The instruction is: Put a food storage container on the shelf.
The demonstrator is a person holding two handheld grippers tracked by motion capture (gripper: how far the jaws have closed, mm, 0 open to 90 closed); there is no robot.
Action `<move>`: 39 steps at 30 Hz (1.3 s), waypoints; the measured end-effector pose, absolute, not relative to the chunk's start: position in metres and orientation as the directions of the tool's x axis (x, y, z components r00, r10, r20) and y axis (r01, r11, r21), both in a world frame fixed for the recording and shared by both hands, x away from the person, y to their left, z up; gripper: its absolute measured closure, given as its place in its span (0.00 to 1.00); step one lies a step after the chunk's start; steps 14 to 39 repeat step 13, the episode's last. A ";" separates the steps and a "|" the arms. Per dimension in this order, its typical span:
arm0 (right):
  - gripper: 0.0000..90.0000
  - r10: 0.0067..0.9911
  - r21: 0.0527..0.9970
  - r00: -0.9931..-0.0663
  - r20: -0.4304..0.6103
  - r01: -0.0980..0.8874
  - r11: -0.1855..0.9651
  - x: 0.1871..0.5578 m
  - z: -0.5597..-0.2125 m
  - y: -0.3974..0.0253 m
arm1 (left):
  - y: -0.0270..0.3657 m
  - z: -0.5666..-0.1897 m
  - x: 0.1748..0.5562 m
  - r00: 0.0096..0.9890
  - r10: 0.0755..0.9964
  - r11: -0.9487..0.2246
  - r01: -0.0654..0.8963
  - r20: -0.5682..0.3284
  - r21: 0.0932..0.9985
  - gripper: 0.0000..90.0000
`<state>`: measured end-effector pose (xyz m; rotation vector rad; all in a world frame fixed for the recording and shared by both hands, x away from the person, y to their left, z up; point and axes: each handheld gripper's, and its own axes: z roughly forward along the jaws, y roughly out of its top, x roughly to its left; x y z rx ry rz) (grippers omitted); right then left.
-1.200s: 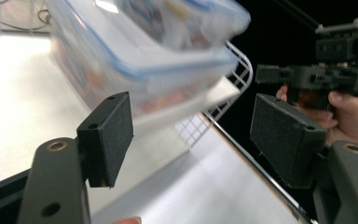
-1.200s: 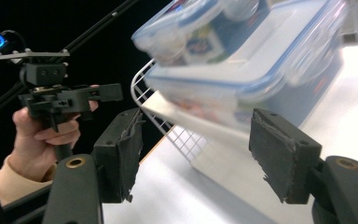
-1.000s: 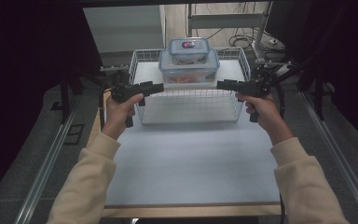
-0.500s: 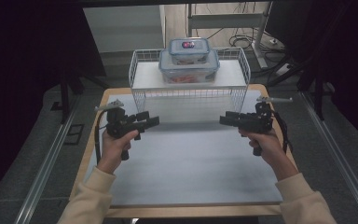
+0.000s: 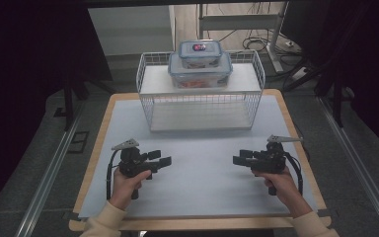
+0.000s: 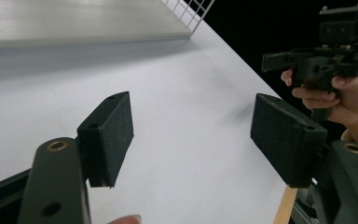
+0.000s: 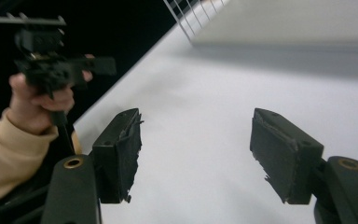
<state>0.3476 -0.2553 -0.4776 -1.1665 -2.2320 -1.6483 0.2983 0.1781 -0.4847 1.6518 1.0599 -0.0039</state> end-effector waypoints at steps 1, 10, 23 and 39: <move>0.36 0.506 0.756 -0.693 0.513 0.644 0.114 0.348 -0.479 -0.256 | 0.178 -0.485 0.298 0.597 0.626 0.021 0.630 -0.501 0.776 0.33; 0.35 0.529 0.770 -0.691 0.492 0.629 0.105 0.346 -0.479 -0.260 | 0.175 -0.487 0.297 0.599 0.644 -0.002 0.625 -0.477 0.781 0.33; 0.32 0.531 0.773 -0.696 0.483 0.624 0.114 0.346 -0.479 -0.259 | 0.175 -0.489 0.298 0.595 0.659 -0.010 0.618 -0.459 0.786 0.31; 0.32 0.531 0.773 -0.696 0.483 0.624 0.114 0.346 -0.479 -0.259 | 0.175 -0.489 0.298 0.595 0.659 -0.010 0.618 -0.459 0.786 0.31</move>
